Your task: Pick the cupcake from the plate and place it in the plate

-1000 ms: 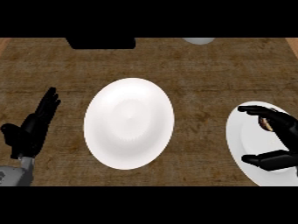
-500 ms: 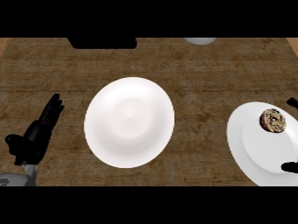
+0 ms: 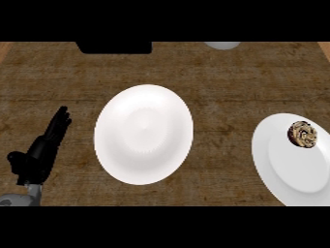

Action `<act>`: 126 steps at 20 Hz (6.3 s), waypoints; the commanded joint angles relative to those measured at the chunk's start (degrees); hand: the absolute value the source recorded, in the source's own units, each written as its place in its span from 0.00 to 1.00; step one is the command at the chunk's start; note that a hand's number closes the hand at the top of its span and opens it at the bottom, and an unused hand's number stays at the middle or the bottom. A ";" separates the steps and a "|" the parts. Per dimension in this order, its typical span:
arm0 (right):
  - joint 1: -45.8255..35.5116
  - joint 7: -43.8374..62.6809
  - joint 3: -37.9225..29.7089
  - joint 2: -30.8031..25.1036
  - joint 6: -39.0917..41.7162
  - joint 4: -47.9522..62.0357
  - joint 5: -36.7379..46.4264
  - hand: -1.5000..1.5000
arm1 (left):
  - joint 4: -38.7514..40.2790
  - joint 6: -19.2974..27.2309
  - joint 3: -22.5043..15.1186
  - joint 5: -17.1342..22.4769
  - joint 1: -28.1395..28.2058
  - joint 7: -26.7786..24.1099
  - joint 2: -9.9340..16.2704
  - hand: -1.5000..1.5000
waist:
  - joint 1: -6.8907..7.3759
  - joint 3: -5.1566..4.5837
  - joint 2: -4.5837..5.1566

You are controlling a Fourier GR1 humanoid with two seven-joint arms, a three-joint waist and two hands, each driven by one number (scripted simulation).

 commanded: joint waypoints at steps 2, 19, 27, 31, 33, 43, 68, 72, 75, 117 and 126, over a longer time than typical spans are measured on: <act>-0.41 5.69 1.11 -1.62 3.12 -2.52 4.68 0.00 | 2.18 -1.09 2.38 -0.64 -2.32 -0.07 -0.57 0.50 | -0.25 -0.02 -0.02; -10.67 8.16 2.13 4.97 0.56 11.99 24.10 0.00 | -0.69 -6.62 7.62 -3.00 -1.60 3.90 -1.28 0.50 | 0.23 0.03 0.04; -15.19 11.36 2.12 11.91 -6.22 17.96 32.08 0.00 | 1.51 -7.10 8.38 -6.45 -1.49 1.63 -4.78 0.50 | 0.15 0.03 0.04; -14.01 12.93 0.97 12.07 -3.77 15.91 33.11 0.00 | -2.57 -4.85 8.09 -9.22 1.46 2.18 -7.08 0.50 | 0.00 0.01 -0.05; -20.23 10.13 0.46 13.13 -5.07 24.59 35.21 0.00 | 0.50 -6.94 8.99 -9.26 -0.74 1.12 -7.05 0.50 | 0.22 0.03 0.05; -23.73 0.58 2.85 16.05 -9.57 34.70 39.69 1.00 | 1.85 -6.19 9.30 -10.20 -3.26 3.48 -8.92 0.50 | 0.53 0.07 0.21; 10.51 47.56 1.61 32.22 -9.52 -43.41 34.16 1.00 | -1.55 -6.89 11.50 -10.01 1.22 2.71 -7.54 0.50 | -2.07 -0.14 -0.51; 12.47 53.04 3.65 35.04 -9.62 -58.06 35.67 1.00 | -1.38 -7.35 10.58 -10.60 2.09 2.74 -8.01 0.50 | -1.72 -0.11 -0.48; 12.29 59.80 7.02 35.93 -3.70 -66.73 37.12 1.00 | 0.27 -7.94 10.97 -10.78 -0.16 2.89 -8.03 0.50 | -0.85 -0.07 -0.18; -44.27 90.93 43.74 49.13 -56.19 5.58 13.32 0.00 | 0.14 -11.27 13.84 -13.00 -4.85 5.02 -9.51 0.50 | 1.56 0.02 0.27; -34.67 73.88 30.59 47.87 -62.45 -5.25 2.41 0.00 | -3.77 -11.16 13.96 -12.71 -0.01 6.25 -9.49 0.50 | 0.32 0.13 0.07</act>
